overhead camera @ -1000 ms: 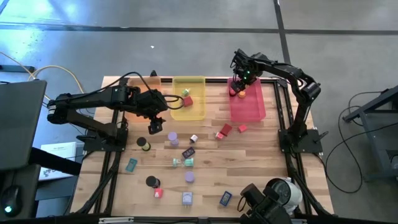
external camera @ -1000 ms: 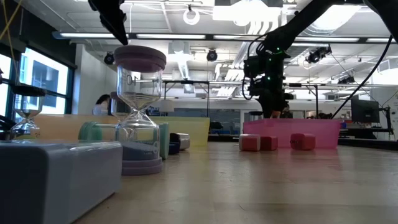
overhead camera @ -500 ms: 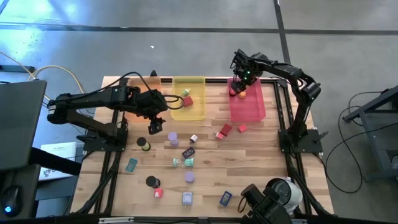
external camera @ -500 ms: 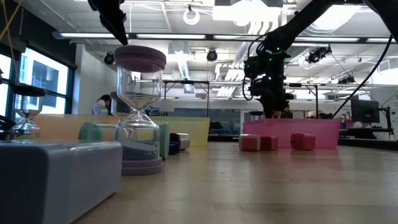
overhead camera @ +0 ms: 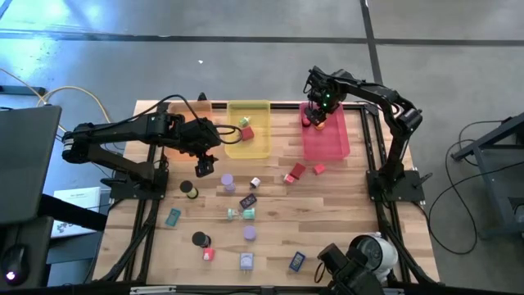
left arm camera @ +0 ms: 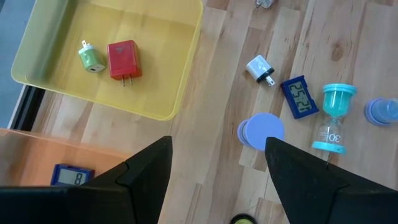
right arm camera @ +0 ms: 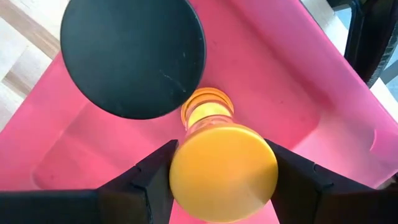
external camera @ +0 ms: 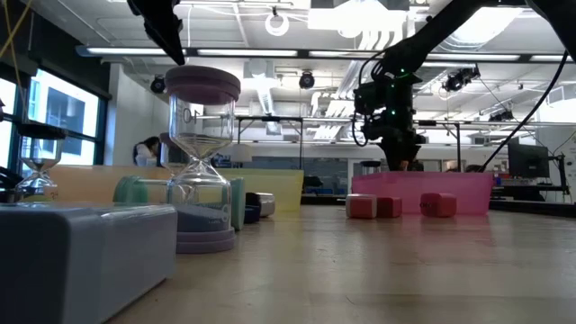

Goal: Pick & Place Office items
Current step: Put the orange sand timer into the pink bin

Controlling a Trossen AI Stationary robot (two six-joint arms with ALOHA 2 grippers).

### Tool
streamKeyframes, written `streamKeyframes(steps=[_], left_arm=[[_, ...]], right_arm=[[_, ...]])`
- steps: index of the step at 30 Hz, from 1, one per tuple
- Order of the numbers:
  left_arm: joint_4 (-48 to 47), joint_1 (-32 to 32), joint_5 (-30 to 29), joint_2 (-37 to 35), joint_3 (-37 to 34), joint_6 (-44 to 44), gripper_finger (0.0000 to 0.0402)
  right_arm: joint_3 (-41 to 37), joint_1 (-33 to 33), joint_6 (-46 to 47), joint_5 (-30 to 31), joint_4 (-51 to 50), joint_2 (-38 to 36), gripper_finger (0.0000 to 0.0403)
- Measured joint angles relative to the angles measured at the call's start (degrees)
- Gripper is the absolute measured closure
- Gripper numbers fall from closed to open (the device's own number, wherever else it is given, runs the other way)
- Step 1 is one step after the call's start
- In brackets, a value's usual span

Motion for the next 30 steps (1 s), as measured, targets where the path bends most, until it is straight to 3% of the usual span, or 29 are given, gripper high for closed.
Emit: streamKeyframes(steps=[9, 23, 30], left_arm=[[0.0, 0.02, -0.02, 0.0, 0.0, 0.02, 0.0151], [0.0, 0.0, -0.04, 0.0, 0.0, 0.02, 0.0151], [0.02, 0.0, -0.02, 0.0, 0.0, 0.02, 0.0151]], right_arm=[[0.0, 0.15, 0.31, -2.71, -0.74, 0.0, 0.0182], [0.0, 0.76, 0.49, 0.63, -1.37, 0.0, 0.0186], [0.0, 2.65, 0.27, 5.45, -1.98, -0.13, 0.0186]])
